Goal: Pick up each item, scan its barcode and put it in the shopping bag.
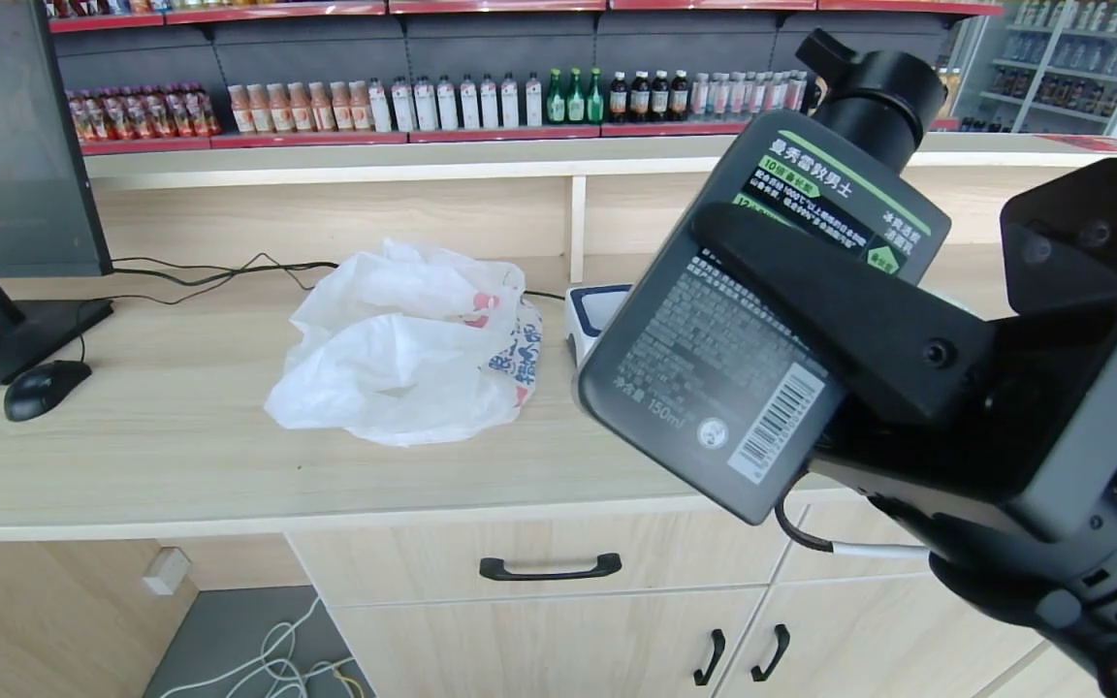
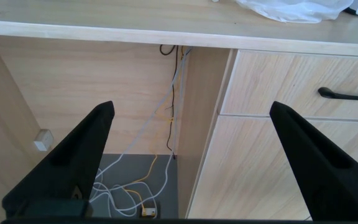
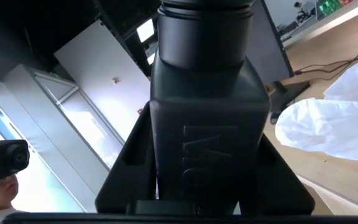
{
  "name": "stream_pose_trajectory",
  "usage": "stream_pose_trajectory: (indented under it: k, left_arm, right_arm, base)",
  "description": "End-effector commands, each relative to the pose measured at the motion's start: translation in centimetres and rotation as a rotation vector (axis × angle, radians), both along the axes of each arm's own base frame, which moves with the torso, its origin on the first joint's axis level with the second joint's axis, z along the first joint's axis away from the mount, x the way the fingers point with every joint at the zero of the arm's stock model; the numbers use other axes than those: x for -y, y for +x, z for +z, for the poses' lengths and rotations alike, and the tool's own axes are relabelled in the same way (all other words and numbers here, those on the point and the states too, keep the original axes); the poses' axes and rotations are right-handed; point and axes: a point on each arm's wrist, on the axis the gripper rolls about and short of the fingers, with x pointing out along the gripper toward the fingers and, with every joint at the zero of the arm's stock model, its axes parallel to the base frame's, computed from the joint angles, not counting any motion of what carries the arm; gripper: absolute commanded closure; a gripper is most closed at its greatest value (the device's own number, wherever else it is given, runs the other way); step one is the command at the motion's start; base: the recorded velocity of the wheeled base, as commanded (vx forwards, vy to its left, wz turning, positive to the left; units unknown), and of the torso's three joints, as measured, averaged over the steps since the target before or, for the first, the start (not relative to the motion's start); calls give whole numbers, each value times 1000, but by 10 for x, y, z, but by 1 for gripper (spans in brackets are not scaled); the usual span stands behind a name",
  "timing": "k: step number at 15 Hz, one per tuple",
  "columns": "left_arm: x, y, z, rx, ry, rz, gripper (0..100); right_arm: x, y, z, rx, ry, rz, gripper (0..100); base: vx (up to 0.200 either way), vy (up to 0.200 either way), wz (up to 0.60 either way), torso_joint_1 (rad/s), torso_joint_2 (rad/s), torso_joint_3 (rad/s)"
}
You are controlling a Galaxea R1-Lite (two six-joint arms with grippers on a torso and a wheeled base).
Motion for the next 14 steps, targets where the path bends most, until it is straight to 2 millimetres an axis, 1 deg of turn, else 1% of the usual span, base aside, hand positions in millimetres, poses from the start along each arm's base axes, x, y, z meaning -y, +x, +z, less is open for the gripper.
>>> stream_pose_trajectory:
  k: [1, 6, 8, 9, 10, 11, 12, 13, 14]
  left_arm:
    - [0, 0, 0, 1, 0, 0, 0]
    - [0, 0, 0, 1, 0, 0, 0]
    - [0, 0, 0, -1, 0, 0, 0]
    - [0, 0, 0, 1, 0, 0, 0]
    - [0, 0, 0, 1, 0, 0, 0]
    - [0, 0, 0, -1, 0, 0, 0]
    - [0, 0, 0, 1, 0, 0, 0]
    - [0, 0, 0, 1, 0, 0, 0]
    - [0, 0, 0, 1, 0, 0, 0]
  right_arm:
    - [0, 0, -1, 0, -3, 0, 100]
    - [6, -4, 1, 8, 0, -4, 100]
    - [7, -4, 0, 59, -25, -43, 100]
    - [9, -3, -4, 108, -62, -89, 100]
    - [14, -7, -12, 168, -123, -122, 100]
    - [22, -13, -17, 219, -164, -110, 100]
    - [25, -14, -22, 244, -197, -122, 100]
    - [32, -10, -30, 301, -260, -194, 100]
    - [36, -6, -32, 347, -295, -251, 100]
  base:
    - [0, 0, 0, 0, 0, 0]
    - [0, 0, 0, 0, 0, 0]
    - [0, 0, 0, 0, 0, 0]
    - [0, 0, 0, 0, 0, 0]
    - [0, 0, 0, 0, 0, 0]
    - [0, 0, 0, 0, 0, 0]
    - [0, 0, 0, 0, 0, 0]
    - [0, 0, 0, 0, 0, 0]
    - [0, 0, 0, 0, 0, 0]
